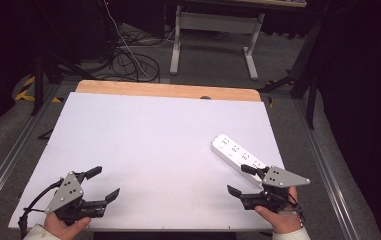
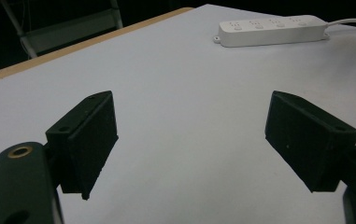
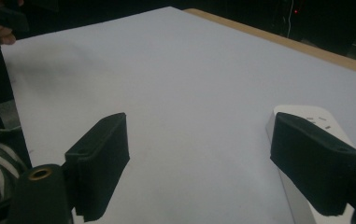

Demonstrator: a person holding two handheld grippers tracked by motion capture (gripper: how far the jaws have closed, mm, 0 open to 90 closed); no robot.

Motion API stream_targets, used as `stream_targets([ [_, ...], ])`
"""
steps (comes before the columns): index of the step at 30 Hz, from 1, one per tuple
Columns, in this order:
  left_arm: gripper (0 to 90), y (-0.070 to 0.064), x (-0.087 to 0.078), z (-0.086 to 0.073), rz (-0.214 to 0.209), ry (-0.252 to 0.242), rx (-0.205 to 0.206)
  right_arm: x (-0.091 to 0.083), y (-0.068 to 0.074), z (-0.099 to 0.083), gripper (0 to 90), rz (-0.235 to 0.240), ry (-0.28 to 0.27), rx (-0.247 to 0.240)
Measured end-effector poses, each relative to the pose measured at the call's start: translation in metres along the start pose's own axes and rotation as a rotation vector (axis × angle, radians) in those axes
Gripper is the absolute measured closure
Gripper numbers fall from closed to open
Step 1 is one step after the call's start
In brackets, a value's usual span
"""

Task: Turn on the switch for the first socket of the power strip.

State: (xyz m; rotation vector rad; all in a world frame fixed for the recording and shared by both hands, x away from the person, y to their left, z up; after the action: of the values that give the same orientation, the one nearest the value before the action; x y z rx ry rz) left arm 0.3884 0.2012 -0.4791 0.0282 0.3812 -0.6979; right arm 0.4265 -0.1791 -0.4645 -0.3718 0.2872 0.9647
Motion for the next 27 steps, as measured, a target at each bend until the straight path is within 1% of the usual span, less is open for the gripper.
stream_targets([
  [4, 17.5, -0.001, 0.0, 0.0, -0.004, 0.001, -0.014, 0.007, 0.002, -0.012, 16.6, 0.004, 0.019, 0.019],
  [8, 17.5, -0.001, -0.001, -0.001, -0.003, 0.004, -0.009, 0.01, 0.003, -0.016, 16.4, -0.002, 0.025, 0.018],
  [11, 17.5, -0.001, -0.001, -0.001, 0.0, 0.005, -0.002, 0.013, 0.005, -0.02, 16.1, 0.005, 0.027, 0.02],
  [14, 17.6, 0.0, -0.002, -0.002, 0.006, 0.007, -0.004, 0.017, 0.01, -0.025, 16.1, 0.029, 0.03, 0.02],
  [17, 17.4, 0.0, -0.003, -0.002, 0.002, 0.007, -0.015, 0.02, 0.013, -0.033, 16.1, 0.039, 0.038, 0.026],
  [19, 17.4, 0.0, -0.003, -0.003, 0.005, 0.01, -0.013, 0.021, 0.014, -0.038, 16.1, 0.038, 0.049, 0.026],
  [22, 17.3, 0.001, -0.003, -0.003, 0.013, 0.011, -0.003, 0.023, 0.016, -0.044, 15.6, 0.044, 0.043, 0.045],
  [24, 17.2, 0.001, -0.005, -0.005, 0.018, 0.013, -0.003, 0.024, 0.017, -0.049, 15.2, 0.038, 0.061, 0.038],
  [25, 17.2, 0.001, -0.007, -0.005, 0.016, 0.01, -0.011, 0.024, 0.017, -0.052, 15.1, 0.038, 0.07, 0.04],
  [26, 17.1, 0.0, -0.008, -0.005, 0.017, 0.008, -0.019, 0.024, 0.017, -0.054, 15.0, 0.036, 0.078, 0.049],
  [27, 17.0, 0.001, -0.009, -0.006, 0.018, 0.008, -0.016, 0.025, 0.018, -0.056, 14.6, 0.036, 0.081, 0.059],
])
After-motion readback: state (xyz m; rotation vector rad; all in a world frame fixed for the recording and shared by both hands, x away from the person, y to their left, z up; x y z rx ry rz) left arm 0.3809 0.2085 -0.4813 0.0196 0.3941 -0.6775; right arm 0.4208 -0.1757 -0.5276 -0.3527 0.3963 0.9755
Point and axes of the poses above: each handheld gripper's, and its own axes: x roughly forward along the jaws, z roughly out of its top, y roughly to its left, the point moved 9 cm from there along x, roughly forward along the jaws, and after that the axes turned 11 degrees about -x, right-handed, at the moved point
